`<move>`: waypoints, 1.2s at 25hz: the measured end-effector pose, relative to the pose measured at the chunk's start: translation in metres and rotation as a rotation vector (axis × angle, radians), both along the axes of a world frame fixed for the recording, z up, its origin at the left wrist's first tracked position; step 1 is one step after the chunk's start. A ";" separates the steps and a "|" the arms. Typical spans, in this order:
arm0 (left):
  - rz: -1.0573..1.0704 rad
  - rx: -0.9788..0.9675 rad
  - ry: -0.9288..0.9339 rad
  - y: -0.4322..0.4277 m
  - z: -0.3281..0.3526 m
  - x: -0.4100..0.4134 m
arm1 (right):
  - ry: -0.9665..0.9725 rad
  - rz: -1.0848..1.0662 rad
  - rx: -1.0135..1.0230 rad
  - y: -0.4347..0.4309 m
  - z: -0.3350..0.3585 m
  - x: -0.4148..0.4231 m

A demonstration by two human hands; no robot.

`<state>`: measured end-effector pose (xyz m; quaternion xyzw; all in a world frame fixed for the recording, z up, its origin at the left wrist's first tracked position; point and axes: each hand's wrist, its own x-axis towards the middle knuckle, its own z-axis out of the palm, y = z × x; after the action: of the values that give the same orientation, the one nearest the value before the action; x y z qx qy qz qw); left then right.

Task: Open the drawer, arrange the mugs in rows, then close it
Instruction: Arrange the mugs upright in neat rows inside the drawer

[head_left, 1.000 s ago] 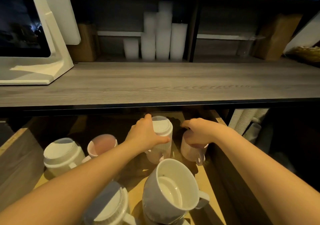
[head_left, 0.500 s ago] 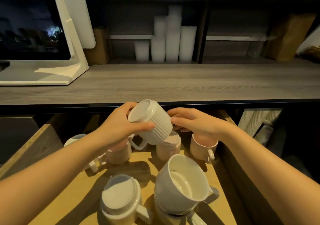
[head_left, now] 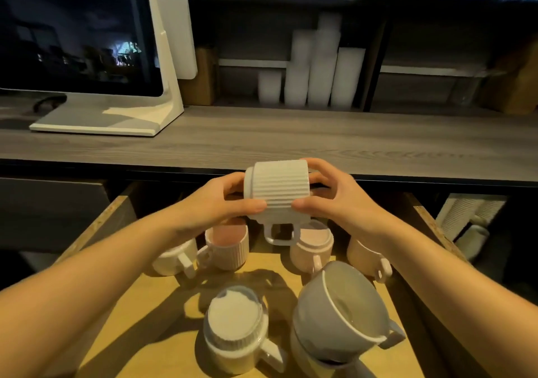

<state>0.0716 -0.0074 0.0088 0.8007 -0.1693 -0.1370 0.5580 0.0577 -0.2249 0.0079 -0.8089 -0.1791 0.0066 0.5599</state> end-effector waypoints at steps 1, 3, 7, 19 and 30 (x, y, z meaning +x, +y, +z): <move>-0.044 0.105 -0.047 0.008 0.001 0.003 | -0.022 -0.016 -0.070 0.002 0.001 0.000; -0.140 0.301 -0.110 0.025 0.000 0.011 | -0.051 -0.040 -0.200 0.008 0.002 0.001; -0.093 0.867 -0.147 0.059 -0.027 0.037 | -0.107 -0.068 -0.440 0.029 0.002 0.012; -0.025 1.353 -0.115 0.097 -0.068 0.047 | -0.209 -0.075 -0.789 0.094 -0.003 0.025; -0.326 1.338 -0.033 0.117 -0.058 -0.032 | -0.257 0.000 -0.885 0.160 -0.014 0.035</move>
<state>0.0398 0.1101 -0.0488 0.9393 -0.1753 -0.2820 -0.0869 0.0922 -0.0649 -0.0058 -0.9645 -0.2270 -0.0180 0.1339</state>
